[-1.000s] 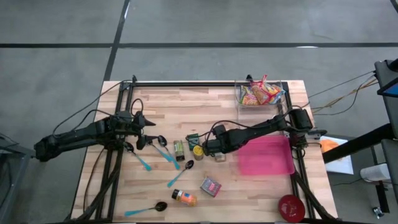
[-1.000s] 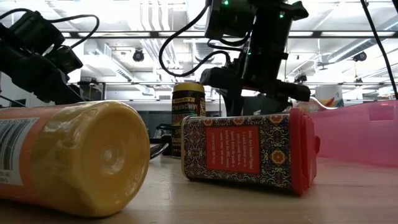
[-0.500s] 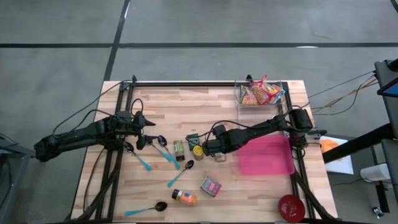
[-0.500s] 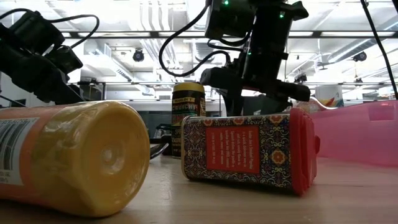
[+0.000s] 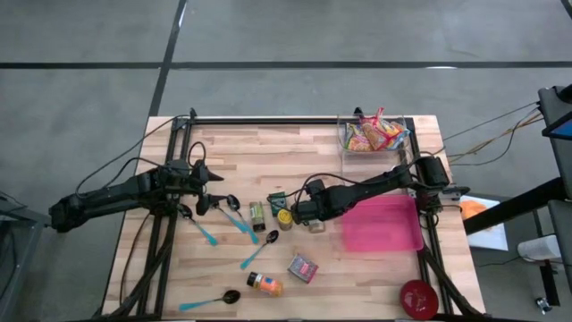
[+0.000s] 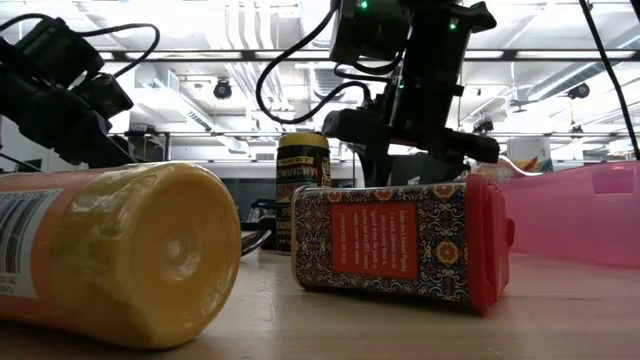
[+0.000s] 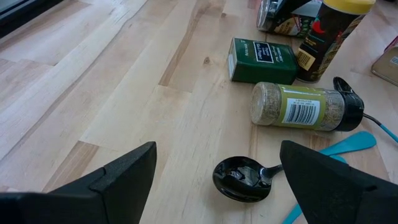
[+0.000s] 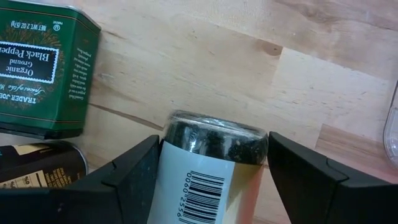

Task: Pick & Place Food Item
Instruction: Put the gold seasoning bottle into the bottom transparent bin

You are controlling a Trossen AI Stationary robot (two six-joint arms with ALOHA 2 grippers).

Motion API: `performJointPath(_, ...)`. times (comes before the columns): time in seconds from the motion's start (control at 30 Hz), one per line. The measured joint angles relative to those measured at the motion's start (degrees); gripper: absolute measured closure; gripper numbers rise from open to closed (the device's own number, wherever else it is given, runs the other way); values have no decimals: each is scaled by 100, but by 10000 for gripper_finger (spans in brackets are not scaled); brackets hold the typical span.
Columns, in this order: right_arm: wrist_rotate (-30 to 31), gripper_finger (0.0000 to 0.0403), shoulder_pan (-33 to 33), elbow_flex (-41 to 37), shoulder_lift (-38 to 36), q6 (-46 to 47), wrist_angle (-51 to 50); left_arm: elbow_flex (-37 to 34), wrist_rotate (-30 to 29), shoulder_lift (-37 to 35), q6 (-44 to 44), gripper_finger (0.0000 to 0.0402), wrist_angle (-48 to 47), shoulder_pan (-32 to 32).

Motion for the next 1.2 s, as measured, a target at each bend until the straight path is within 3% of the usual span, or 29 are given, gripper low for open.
performJointPath(0.4, 19, 136, 0, -2, -2, -20, 41, 0, 0, 0, 2, 56, 0, 0)
performJointPath(0.77, -17, 52, -9, 7, 26, 8, 59, 0, 0, 0, 0, 56, 0, 0)
performJointPath(1.2, -89, 44, -4, -91, 209, 49, 85, 0, -2, 0, 2, 57, -2, 1)
